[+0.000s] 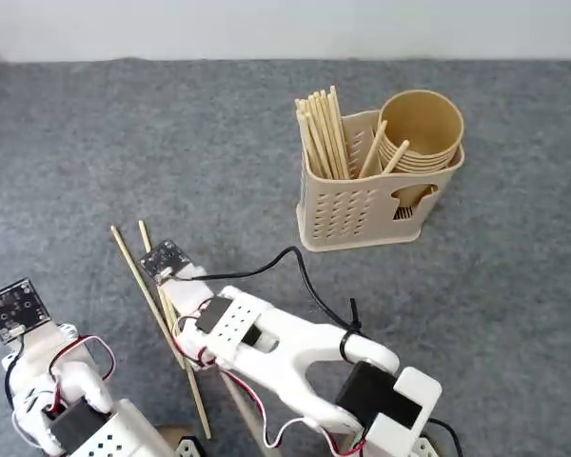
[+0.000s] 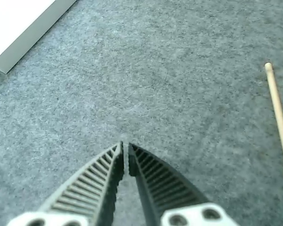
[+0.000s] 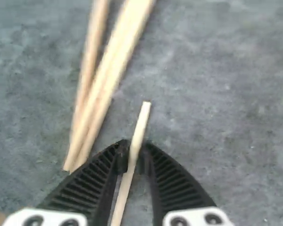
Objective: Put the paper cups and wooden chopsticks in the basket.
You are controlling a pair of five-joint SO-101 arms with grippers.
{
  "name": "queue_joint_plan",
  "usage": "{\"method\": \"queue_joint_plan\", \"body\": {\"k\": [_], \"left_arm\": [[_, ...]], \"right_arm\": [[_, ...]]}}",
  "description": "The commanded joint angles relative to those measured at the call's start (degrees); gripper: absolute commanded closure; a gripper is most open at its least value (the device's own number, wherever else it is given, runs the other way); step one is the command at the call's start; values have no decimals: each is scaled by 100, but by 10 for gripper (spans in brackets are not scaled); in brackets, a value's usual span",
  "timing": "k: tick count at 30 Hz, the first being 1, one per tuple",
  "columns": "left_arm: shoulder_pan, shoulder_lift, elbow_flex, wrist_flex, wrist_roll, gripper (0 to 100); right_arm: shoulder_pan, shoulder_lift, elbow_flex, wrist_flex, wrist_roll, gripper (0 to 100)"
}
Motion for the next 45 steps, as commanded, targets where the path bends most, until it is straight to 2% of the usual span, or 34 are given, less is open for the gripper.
{"method": "queue_joint_plan", "body": {"k": [1,7,14,17,22,29,33,37,45], "left_arm": [[-26,-79,-22,-114,-53,981],[-18,-79,-22,-114,-53,981],[-18,-79,4,-123,-53,981],[-9,-79,57,-132,-53,981],[-9,-79,57,-132,-53,981],[-9,-79,57,-132,-53,981],[-9,-79,57,-132,-53,981],[-9,-79,57,-132,-53,981],[-9,-79,57,-132,-53,981]], "right_arm": [[4,-13,-149,189,-18,994],[75,-620,-158,690,-26,991],[84,-2264,-158,1270,0,991],[224,-3037,-158,1385,308,991],[743,-4233,-290,1385,879,991],[2316,-5007,-1345,1297,1829,991],[3257,-5007,-1890,734,1943,991],[3969,-5007,-1969,-400,1916,991],[4479,-4998,-1292,-2422,1916,991]]}}
